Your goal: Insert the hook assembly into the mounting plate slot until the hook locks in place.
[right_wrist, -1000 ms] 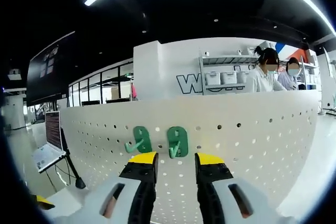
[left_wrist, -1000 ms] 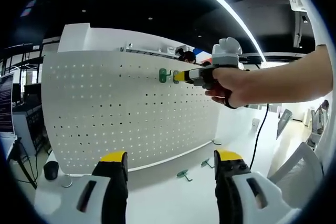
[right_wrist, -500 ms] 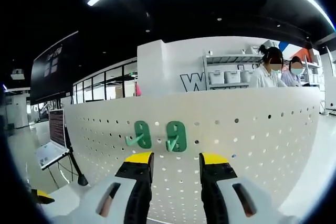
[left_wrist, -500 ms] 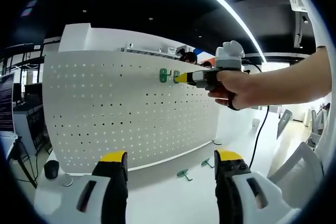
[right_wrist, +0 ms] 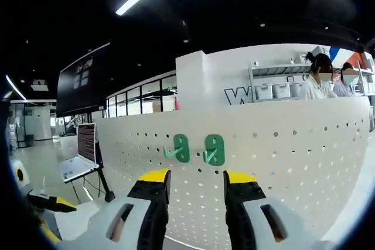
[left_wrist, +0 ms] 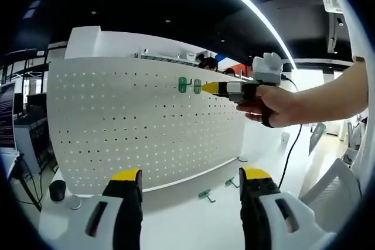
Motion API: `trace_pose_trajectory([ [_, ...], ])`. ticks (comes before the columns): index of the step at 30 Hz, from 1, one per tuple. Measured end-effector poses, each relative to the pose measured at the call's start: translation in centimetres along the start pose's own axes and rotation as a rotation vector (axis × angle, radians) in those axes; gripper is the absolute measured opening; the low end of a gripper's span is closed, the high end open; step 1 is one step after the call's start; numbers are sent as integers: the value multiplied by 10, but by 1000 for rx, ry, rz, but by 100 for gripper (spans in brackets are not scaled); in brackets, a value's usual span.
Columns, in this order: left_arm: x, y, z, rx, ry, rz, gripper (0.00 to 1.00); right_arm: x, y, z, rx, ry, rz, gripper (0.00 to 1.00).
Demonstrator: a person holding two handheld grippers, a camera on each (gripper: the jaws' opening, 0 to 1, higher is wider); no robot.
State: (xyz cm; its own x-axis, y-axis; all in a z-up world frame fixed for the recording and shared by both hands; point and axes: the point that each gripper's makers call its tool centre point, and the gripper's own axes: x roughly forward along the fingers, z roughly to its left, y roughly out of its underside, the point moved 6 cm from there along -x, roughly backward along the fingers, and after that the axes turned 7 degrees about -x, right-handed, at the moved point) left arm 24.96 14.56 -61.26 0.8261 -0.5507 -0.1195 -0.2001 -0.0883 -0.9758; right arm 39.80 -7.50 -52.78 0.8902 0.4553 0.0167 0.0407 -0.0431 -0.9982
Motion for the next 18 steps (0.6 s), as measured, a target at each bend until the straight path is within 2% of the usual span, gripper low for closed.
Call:
trace_pose_trajectory([
  [7, -2, -2, 3, 1, -8, -5, 69, -16, 9, 2, -14, -50, 8, 36],
  [11, -2, -2, 5, 0, -9, -8, 69, -27, 10, 5, -24, -78, -10, 37],
  [18, -5, -6, 8, -1, -16, -20, 70, -47, 21, 8, -38, -109, 10, 41],
])
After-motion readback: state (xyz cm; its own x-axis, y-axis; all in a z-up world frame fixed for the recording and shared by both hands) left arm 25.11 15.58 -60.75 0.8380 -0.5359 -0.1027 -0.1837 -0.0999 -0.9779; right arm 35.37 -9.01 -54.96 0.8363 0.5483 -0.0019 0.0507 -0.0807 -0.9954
